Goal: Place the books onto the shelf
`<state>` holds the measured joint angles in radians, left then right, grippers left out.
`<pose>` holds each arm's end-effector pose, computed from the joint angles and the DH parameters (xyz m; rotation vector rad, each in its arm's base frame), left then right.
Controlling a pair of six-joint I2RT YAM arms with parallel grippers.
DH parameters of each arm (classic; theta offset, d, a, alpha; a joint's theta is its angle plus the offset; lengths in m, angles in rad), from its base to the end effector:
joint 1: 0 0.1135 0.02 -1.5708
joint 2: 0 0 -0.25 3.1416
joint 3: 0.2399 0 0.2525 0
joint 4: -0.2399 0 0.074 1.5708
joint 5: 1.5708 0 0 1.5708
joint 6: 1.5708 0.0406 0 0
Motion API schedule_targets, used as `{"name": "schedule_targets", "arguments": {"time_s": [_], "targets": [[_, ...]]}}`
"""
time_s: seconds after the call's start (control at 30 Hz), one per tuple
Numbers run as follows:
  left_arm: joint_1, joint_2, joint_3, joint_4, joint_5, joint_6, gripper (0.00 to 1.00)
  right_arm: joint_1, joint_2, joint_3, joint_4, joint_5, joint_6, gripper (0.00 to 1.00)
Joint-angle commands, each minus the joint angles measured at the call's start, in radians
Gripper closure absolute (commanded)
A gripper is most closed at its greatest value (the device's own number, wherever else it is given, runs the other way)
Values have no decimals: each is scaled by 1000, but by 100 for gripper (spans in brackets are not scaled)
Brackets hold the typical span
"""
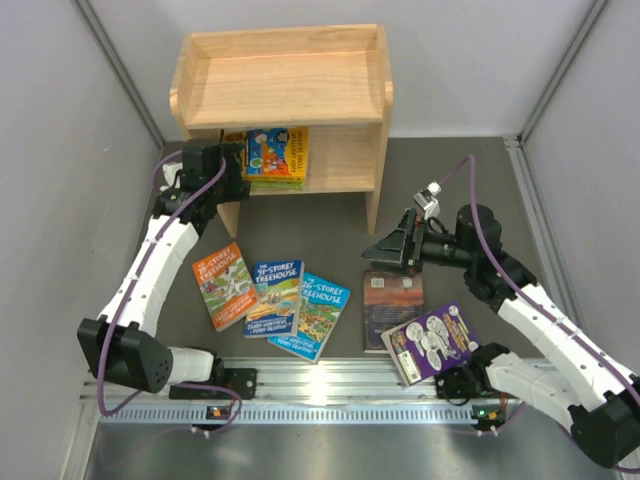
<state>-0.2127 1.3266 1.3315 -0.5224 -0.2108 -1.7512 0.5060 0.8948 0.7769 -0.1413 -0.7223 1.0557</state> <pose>0.2983 -0.0557 0.3610 -1.6448 1.5022 -0.9444 0.1752 0.1278 0.3125 -0.0171 2.1489 1.6713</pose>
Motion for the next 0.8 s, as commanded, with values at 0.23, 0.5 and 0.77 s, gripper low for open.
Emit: {"name": "schedule_targets", "arguments": {"time_s": [0.23,0.5,0.77], "targets": [[19,-125,6,-8,2,58,18,-43,-27,9,49,-32,-20,13],[21,-124,-5,-18,54,62,19,-44,-27,1,48,-28,-16,13],[21,-127,-23,10,88,55,23,-43,-49,-19,49,-16,-6,14]]}}
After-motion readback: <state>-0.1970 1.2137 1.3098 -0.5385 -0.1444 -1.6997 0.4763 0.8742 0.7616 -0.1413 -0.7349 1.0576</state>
